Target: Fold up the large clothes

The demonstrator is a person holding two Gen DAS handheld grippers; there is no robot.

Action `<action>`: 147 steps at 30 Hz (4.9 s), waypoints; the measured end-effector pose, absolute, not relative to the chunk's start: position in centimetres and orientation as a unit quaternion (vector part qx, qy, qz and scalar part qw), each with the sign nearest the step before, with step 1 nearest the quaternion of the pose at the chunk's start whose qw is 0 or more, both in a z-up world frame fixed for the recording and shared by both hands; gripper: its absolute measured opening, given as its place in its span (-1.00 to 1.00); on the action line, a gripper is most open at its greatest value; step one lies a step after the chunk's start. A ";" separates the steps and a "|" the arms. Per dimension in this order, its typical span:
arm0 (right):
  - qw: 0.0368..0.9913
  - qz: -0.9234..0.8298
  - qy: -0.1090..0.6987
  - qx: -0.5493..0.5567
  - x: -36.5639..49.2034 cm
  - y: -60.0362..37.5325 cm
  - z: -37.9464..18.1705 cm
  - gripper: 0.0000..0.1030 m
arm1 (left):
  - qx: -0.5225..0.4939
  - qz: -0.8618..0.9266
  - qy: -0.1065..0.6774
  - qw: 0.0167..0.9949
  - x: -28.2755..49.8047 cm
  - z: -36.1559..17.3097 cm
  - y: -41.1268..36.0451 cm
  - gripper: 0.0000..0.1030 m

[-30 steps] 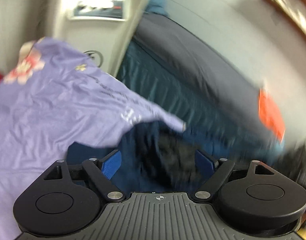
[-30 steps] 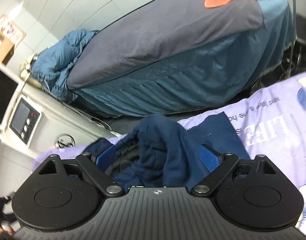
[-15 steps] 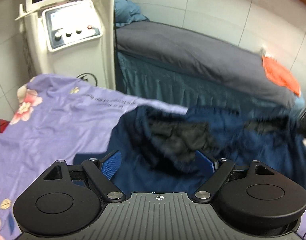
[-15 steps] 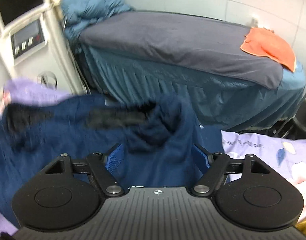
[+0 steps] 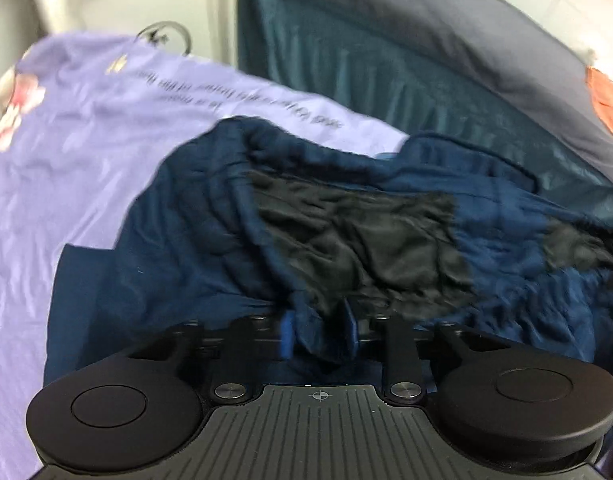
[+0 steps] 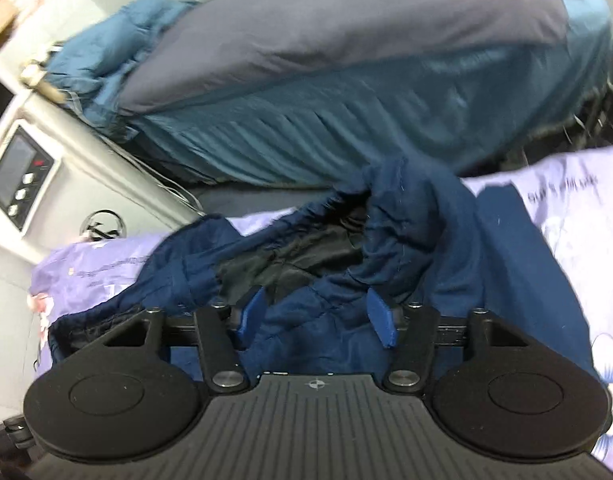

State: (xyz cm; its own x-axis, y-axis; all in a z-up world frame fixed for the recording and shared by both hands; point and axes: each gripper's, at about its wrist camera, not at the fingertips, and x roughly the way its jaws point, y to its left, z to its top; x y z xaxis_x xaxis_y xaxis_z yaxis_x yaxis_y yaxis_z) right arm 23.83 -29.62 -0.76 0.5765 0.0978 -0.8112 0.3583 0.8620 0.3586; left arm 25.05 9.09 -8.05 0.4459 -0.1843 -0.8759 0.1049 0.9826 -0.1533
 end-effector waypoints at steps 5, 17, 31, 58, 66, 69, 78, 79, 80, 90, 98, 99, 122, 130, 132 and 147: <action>0.824 -0.142 0.483 0.261 25.3 -30.6 -3.6 -0.31 | -0.067 -0.084 0.516 0.850 26.1 -7.7 11.0 -0.09; 0.895 -0.106 0.403 0.158 26.3 -29.8 -2.2 -0.96 | -0.075 -0.048 0.502 0.860 28.8 -10.2 11.5 -0.06; 0.917 0.058 0.392 -0.037 17.1 -17.0 -4.3 0.36 | -0.211 -0.112 0.410 0.880 25.1 -5.0 15.5 1.00; 0.881 -0.014 0.433 0.191 21.7 -29.8 -8.3 0.88 | -0.004 -0.106 0.451 0.886 19.5 -12.3 14.5 1.00; 0.913 -0.018 0.402 0.074 17.5 -25.8 -4.6 0.96 | -0.018 -0.103 0.423 0.900 14.5 -8.7 14.9 1.00; 0.919 -0.014 0.391 0.053 14.2 -25.2 -4.1 0.96 | -0.046 -0.093 0.408 0.907 10.9 -6.7 16.7 1.00; 0.904 -0.057 0.411 0.102 4.6 -27.2 -5.0 0.97 | -0.152 -0.022 0.449 0.880 4.6 -8.7 23.6 1.00; 0.900 -0.066 0.414 0.120 3.4 -27.4 -5.2 0.97 | -0.178 -0.018 0.453 0.874 4.0 -9.1 24.3 1.00; 0.895 -0.072 0.418 0.140 3.0 -27.9 -5.5 0.97 | -0.203 -0.016 0.452 0.869 3.4 -9.5 24.8 1.00; 0.840 -0.078 0.407 0.351 1.5 -29.7 -9.3 0.95 | -0.367 -0.026 0.424 0.828 3.8 -13.1 24.4 1.00; 0.786 -0.103 0.352 0.497 4.2 -32.4 -13.1 0.75 | -0.415 -0.007 0.407 0.814 6.3 -15.5 24.7 1.00; 0.781 -0.106 0.350 0.506 4.6 -32.7 -13.6 0.74 | -0.418 -0.005 0.404 0.813 6.4 -15.7 24.6 1.00; 0.779 -0.172 0.365 0.480 10.4 -33.3 -14.3 0.32 | -0.324 0.063 0.397 0.857 8.9 -11.0 20.1 0.95; 0.820 -0.137 0.379 0.406 10.2 -31.7 -10.2 -0.38 | -0.268 0.014 0.351 0.897 7.5 -6.6 18.7 0.83; 0.837 -0.125 0.379 0.376 10.0 -31.0 -9.0 -0.42 | -0.261 0.004 0.340 0.903 7.4 -5.4 18.6 0.79; 0.927 0.073 0.296 0.217 15.8 -20.4 5.0 -0.55 | -0.207 0.042 0.170 0.963 2.7 8.1 27.6 0.64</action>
